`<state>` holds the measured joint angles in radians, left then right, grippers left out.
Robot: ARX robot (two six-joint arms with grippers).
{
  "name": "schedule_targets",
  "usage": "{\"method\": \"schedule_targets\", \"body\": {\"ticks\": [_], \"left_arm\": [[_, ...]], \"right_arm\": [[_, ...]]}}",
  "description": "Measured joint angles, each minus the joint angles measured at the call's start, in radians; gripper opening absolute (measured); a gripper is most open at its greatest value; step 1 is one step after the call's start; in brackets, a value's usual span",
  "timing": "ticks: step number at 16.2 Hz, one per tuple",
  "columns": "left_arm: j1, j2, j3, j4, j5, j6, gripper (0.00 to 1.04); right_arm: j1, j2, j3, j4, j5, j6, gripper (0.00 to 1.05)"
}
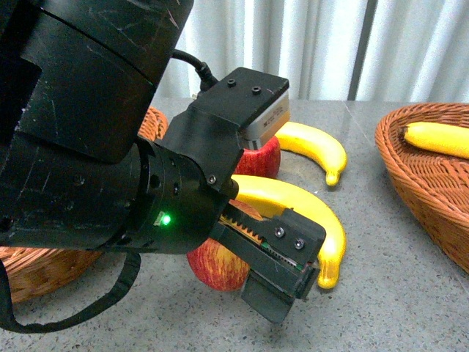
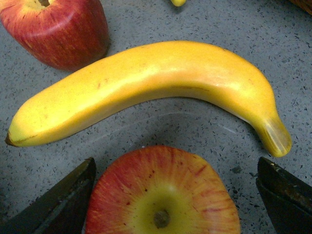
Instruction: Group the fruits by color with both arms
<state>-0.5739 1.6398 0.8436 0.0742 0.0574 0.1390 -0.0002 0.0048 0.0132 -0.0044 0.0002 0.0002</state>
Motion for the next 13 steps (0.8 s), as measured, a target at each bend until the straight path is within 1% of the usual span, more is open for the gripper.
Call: {"method": "schedule_targets", "body": {"ticks": [5,6,7,8,9,10,11,13], "left_arm": [[-0.005,0.000,-0.001,0.005,-0.002,0.000,0.84],[-0.005,0.000,-0.001,0.005,-0.003,0.000,0.77],[-0.004,-0.005,-0.001,-0.004,-0.007,0.000,0.64],[0.017,-0.046,-0.001,-0.005,-0.034,0.004,0.62],[0.127,-0.134,0.055,0.049,-0.198,-0.027,0.61],[0.283,-0.197,0.077,-0.003,-0.362,-0.199,0.61],[0.319,-0.188,0.052,-0.066,-0.349,-0.323,0.61],[0.323,-0.175,0.042,-0.101,-0.322,-0.402,0.61]], "right_arm": [[0.000,0.000,0.000,0.000,0.000,0.000,0.98],[0.000,0.000,0.000,0.000,0.000,0.000,0.98],[0.000,0.000,0.000,0.000,0.000,0.000,0.98],[0.000,0.000,0.000,0.000,0.000,0.000,0.98],[0.000,0.000,0.000,0.000,0.000,0.000,0.98],[0.000,0.000,0.000,0.000,0.000,0.000,0.98],[0.000,0.000,0.000,0.000,0.000,0.000,0.98],[0.000,0.000,0.000,0.000,0.000,0.000,0.98]]}}
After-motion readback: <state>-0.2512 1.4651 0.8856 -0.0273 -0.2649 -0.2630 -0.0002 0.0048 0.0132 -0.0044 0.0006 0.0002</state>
